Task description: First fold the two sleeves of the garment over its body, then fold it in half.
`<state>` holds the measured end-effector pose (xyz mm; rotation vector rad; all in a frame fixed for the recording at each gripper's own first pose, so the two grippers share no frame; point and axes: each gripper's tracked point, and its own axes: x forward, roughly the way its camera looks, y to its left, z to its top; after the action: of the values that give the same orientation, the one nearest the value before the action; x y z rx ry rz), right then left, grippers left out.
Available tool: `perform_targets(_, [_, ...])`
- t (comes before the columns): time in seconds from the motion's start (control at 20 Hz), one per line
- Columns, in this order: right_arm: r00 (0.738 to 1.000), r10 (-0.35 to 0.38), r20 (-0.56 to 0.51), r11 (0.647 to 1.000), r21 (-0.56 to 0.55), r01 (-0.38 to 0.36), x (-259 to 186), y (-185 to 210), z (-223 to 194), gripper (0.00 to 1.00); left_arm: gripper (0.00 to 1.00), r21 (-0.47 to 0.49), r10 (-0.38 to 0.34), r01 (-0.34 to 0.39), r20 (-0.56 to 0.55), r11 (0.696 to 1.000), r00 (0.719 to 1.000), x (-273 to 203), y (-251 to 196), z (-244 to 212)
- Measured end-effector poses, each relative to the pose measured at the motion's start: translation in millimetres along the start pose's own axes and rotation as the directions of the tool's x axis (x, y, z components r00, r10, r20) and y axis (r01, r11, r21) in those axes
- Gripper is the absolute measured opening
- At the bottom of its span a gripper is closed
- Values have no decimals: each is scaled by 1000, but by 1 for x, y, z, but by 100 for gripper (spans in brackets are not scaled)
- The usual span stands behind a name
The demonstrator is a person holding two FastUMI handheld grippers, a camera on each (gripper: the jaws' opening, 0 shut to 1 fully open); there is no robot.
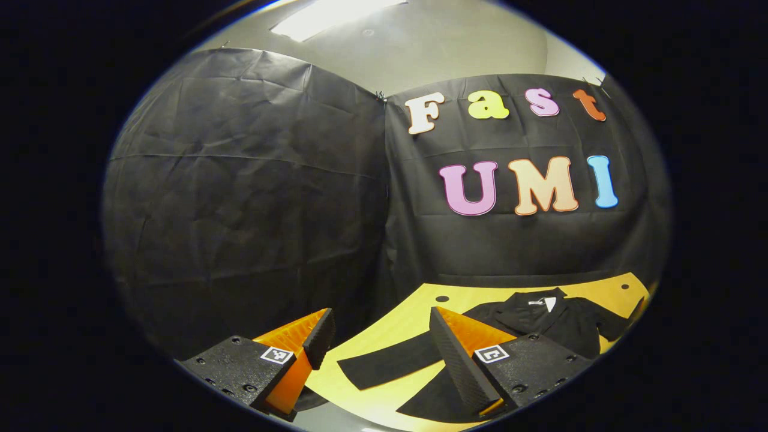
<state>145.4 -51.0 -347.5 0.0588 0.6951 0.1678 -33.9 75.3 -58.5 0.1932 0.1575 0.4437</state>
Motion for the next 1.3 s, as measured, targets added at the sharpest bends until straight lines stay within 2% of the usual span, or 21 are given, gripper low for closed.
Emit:
perform_targets(0.6, [990,78,119,994,-80,-69,23,127,95,2,94,-52,-47,46,-15,998,999,55,40,-12])
perform_targets(0.85, [978,136,156,985,-126,-117,30,194,139,2,94,-55,-49,47,-30,997,998,73,56,-23])
perform_targets(1.0, [968,186,167,973,-165,-158,37,243,157,5,94,-59,-52,50,-37,997,998,79,65,-27])
perform_targets(1.05, [963,208,170,968,-177,-177,39,261,163,2,94,-60,-52,49,-41,997,998,81,68,-28])
perform_targets(1.3, [934,319,159,929,-248,-275,52,356,173,2,94,-61,-49,45,-55,997,997,90,85,-36])
